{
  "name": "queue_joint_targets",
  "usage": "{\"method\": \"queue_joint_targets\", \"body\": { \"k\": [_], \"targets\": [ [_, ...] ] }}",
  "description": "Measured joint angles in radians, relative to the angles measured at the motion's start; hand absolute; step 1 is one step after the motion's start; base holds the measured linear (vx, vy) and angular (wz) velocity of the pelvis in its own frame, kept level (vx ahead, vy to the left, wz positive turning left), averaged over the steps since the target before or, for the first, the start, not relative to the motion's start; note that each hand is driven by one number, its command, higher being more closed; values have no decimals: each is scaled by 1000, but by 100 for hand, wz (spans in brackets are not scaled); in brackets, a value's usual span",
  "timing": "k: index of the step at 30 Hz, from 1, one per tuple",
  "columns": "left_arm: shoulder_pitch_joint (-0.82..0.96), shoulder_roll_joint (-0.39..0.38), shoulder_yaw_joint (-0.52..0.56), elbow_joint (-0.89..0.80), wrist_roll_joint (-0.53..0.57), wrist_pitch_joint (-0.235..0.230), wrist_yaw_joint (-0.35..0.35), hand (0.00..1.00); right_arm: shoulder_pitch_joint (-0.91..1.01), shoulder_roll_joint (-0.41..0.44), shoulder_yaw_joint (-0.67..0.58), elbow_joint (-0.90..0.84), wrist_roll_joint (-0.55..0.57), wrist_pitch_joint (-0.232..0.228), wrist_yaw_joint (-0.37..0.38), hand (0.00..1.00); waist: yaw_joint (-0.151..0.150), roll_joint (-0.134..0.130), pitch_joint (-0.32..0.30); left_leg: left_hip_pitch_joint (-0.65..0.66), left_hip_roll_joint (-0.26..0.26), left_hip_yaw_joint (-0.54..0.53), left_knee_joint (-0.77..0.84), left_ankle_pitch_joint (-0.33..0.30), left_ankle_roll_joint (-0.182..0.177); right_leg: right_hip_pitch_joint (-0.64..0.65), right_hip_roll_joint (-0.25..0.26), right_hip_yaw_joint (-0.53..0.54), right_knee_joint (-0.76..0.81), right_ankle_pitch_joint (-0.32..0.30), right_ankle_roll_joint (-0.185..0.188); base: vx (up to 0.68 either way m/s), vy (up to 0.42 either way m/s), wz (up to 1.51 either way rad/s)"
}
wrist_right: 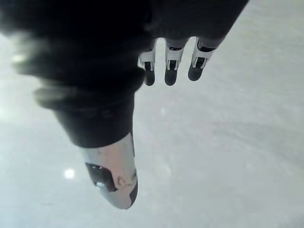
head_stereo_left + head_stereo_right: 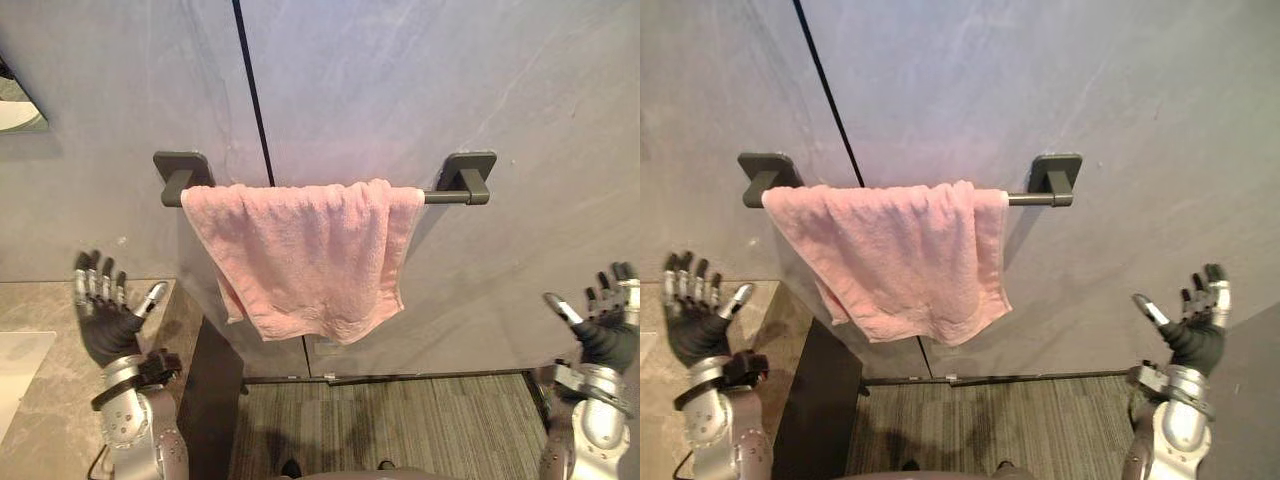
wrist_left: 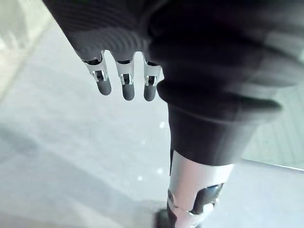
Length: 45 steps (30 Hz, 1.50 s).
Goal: Organize washtable
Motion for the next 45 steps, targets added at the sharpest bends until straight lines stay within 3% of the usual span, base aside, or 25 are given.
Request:
{"method": "queue_joint_targets", "body": {
  "k": [8, 12, 15, 16, 19, 24, 30, 39, 45],
  "targets": [
    [-6, 4, 23, -314, -64, -83, -6, 0, -95, -15, 6, -282, 112, -121, 25, 0, -5, 6, -1, 28, -2, 10, 1, -9, 1, 19, -2, 6, 10, -8, 3, -18, -13, -3],
    [-14, 68, -131, -428, -191, -105, -80, 0, -171, -83, 197, -313, 229, -158, 97, 0, -4, 9, -3, 30, -2, 12, 15, -14, 2, 19, -3, 9, 24, -13, 3, -33, -15, -1],
    [-44, 135, -321, -451, -276, -104, -169, 0, -247, -147, 426, -321, 305, -160, 173, 0, -2, 15, -3, 30, -1, 12, 25, -14, 2, 19, -3, 11, 32, -13, 2, -48, -22, 0],
    [-57, 170, -438, -450, -319, -93, -212, 0, -290, -182, 560, -321, 339, -159, 219, 0, 0, 15, -3, 31, -1, 12, 28, -14, 2, 19, -3, 13, 36, -13, 2, -60, -24, -1],
    [-57, 216, -575, -434, -363, -71, -262, 0, -325, -220, 709, -320, 384, -149, 268, 0, 2, 15, -3, 33, -1, 14, 30, -14, 2, 20, -3, 23, 40, -13, 2, -49, -13, -3],
    [-55, 282, -713, -316, -373, -22, -324, 0, -348, -305, 868, -313, 400, -91, 325, 0, 6, 13, -3, 49, -2, 24, 30, -14, 2, 25, -3, 28, 50, -13, 2, -48, -13, -6],
    [-47, 339, -790, -217, -371, 25, -374, 0, -346, -401, 954, -267, 429, -61, 355, 0, 5, 13, -2, 54, -2, 24, 30, -13, 2, 26, -3, 30, 52, -13, 3, -43, -14, -1],
    [-29, 364, -800, -84, -339, 42, -373, 0, -342, -453, 1070, -129, 422, -10, 376, 0, 6, 8, 1, 60, -2, 24, 24, -13, 2, 33, -3, 28, 50, -13, 3, 0, 0, 0],
    [-27, 362, -798, 25, -271, 62, -365, 0, -338, -462, 1098, -25, 332, 6, 374, 0, 10, 4, 3, 36, -2, 20, 23, -13, 3, 12, -3, 23, 49, -14, 3, 0, -1, 1]
  ]
}}
